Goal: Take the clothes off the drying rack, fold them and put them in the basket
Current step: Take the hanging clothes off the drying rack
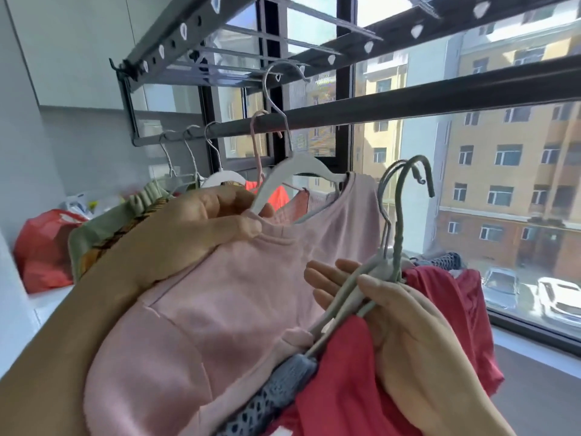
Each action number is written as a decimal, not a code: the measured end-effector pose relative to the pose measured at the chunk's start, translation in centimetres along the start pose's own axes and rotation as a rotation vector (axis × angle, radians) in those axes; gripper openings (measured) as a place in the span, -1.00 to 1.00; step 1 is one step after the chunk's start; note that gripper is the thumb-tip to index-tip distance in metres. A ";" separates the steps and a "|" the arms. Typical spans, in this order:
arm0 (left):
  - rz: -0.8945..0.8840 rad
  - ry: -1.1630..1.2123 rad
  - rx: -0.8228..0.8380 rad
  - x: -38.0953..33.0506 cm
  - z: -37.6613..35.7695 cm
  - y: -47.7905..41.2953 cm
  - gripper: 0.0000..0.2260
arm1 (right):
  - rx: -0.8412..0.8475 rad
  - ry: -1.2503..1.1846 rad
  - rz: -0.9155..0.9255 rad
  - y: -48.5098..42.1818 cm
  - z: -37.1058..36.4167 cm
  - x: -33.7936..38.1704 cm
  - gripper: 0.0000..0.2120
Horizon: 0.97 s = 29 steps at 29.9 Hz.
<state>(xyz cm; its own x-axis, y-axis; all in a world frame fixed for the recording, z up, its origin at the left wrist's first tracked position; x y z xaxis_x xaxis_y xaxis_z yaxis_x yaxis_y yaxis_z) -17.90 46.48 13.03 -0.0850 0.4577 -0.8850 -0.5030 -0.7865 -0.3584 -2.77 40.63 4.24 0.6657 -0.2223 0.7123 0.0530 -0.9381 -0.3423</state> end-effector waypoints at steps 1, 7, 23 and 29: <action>-0.012 0.008 0.011 0.1 0.0 0.6 -0.69 | 0.000 -0.001 -0.005 0.0 -0.2 -0.2 -0.27; -0.108 -0.109 0.068 1.5 -1.9 3.6 -0.66 | -0.045 0.095 -0.017 0.4 -2.4 -1.7 -0.63; -0.211 -0.225 0.178 5.1 -3.2 6.2 -0.73 | -0.252 0.223 0.031 -1.8 -1.8 -6.8 -0.65; -0.320 -0.352 0.159 5.8 -3.8 6.5 -0.66 | -0.216 0.243 0.033 -0.4 -3.2 -6.8 -0.59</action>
<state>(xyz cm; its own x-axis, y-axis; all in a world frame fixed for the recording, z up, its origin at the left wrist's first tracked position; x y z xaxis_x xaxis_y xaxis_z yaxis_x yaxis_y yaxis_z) -18.39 42.43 4.39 -0.1768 0.7994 -0.5742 -0.6736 -0.5237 -0.5216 -9.74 41.70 1.53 0.4662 -0.2860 0.8372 -0.1418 -0.9582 -0.2484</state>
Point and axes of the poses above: each hand's wrist, its own y-axis away from the middle knuckle, its own z-axis out of the back of the hand, x = y × z, the point moved 9 cm from there along -y, towards the middle knuckle, and after that the axes turned 8 degrees about y, right-handed, at the moved point
